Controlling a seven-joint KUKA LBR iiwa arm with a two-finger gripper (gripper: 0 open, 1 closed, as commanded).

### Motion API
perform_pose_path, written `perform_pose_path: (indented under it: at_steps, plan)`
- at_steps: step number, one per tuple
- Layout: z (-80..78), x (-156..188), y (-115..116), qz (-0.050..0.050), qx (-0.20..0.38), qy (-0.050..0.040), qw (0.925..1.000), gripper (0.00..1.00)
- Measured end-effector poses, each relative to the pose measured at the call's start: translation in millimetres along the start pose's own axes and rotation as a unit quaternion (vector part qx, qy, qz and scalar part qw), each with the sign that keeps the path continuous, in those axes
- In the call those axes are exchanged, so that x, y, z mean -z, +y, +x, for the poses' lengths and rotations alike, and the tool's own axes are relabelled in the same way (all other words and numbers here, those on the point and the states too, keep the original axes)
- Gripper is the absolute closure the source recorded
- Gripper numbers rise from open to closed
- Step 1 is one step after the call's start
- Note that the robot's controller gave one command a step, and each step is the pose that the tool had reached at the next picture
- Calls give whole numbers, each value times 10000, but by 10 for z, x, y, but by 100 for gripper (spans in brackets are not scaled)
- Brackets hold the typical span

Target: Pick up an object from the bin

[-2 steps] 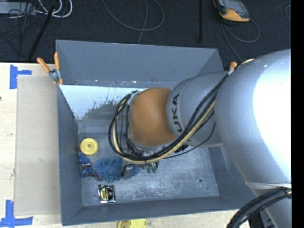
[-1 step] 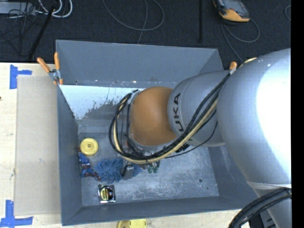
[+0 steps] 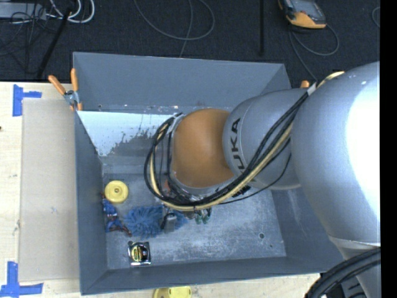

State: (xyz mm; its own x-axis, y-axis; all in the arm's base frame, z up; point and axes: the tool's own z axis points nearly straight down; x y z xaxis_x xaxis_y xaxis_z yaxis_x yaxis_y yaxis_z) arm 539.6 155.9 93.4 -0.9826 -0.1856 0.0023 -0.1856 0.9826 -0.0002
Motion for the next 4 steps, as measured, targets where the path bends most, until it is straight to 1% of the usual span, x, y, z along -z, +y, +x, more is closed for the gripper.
perform_pose_path:
  at_steps: [1, 2, 3, 4]
  plan:
    - [-14, 123, 3, -3, 0, -22, 10000, 100]
    - [-20, 171, 3, -3, -1, -29, 10000, 100]
    - [-3, 237, 2, 1, -2, 8, 10000, 100]
    - [7, 456, 1, 2, -3, 23, 10000, 100]
